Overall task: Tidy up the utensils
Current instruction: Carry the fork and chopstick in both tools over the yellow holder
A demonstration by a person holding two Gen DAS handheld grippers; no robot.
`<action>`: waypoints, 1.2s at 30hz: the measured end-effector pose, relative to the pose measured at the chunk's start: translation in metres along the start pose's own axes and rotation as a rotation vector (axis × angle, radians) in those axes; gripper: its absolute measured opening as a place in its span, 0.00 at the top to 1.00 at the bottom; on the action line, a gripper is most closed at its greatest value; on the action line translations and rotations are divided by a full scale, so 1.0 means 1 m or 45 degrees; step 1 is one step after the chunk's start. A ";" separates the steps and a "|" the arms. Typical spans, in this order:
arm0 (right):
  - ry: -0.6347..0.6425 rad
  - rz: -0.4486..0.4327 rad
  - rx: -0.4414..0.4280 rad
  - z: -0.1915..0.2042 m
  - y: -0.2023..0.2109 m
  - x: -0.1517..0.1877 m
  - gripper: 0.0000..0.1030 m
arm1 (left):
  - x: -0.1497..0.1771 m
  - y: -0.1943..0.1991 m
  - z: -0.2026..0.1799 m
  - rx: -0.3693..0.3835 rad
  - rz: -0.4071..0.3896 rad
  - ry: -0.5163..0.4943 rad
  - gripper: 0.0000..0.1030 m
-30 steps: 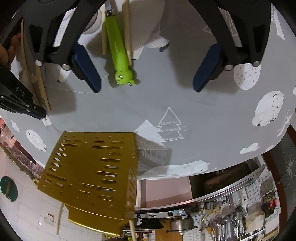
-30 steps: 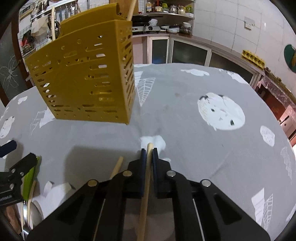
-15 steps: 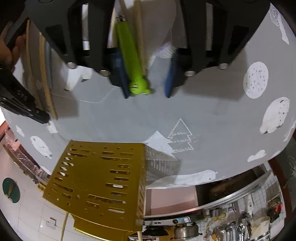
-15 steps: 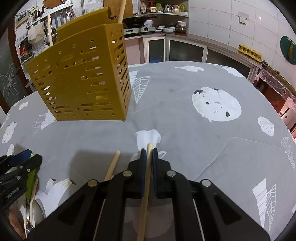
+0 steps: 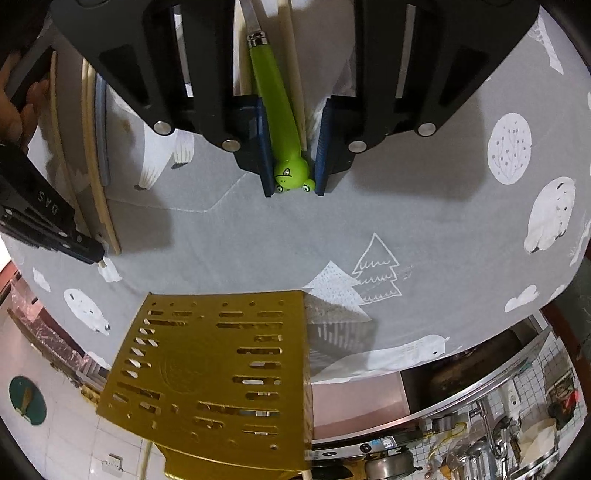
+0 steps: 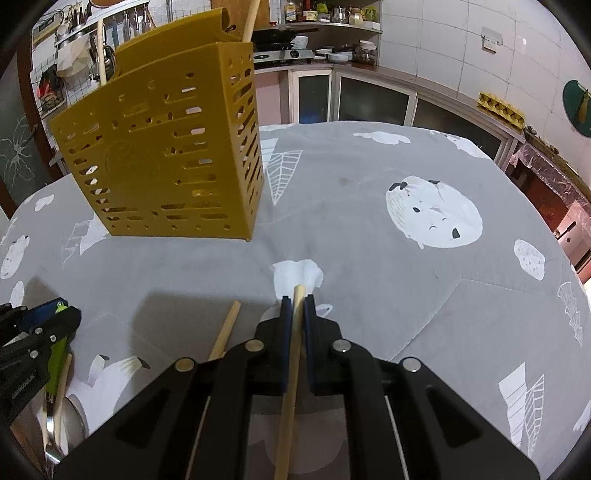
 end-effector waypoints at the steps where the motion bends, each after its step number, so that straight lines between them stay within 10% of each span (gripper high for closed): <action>1: -0.007 -0.003 0.002 -0.002 0.002 -0.001 0.93 | -0.002 0.000 0.001 0.003 -0.003 0.008 0.80; 36: -0.059 -0.473 0.070 -0.018 0.137 -0.039 0.94 | -0.050 0.145 0.020 0.089 -0.576 0.037 0.80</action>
Point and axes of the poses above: each gripper's, at about its wrist camera, not at the fingertips, and y roughly against the way its jaws point, z to its left, x to its underside, the point moved 8 cm from there along -y, roughly the way its jaws point, and after that the axes turned 13 degrees about y, right-handed, at the moved point
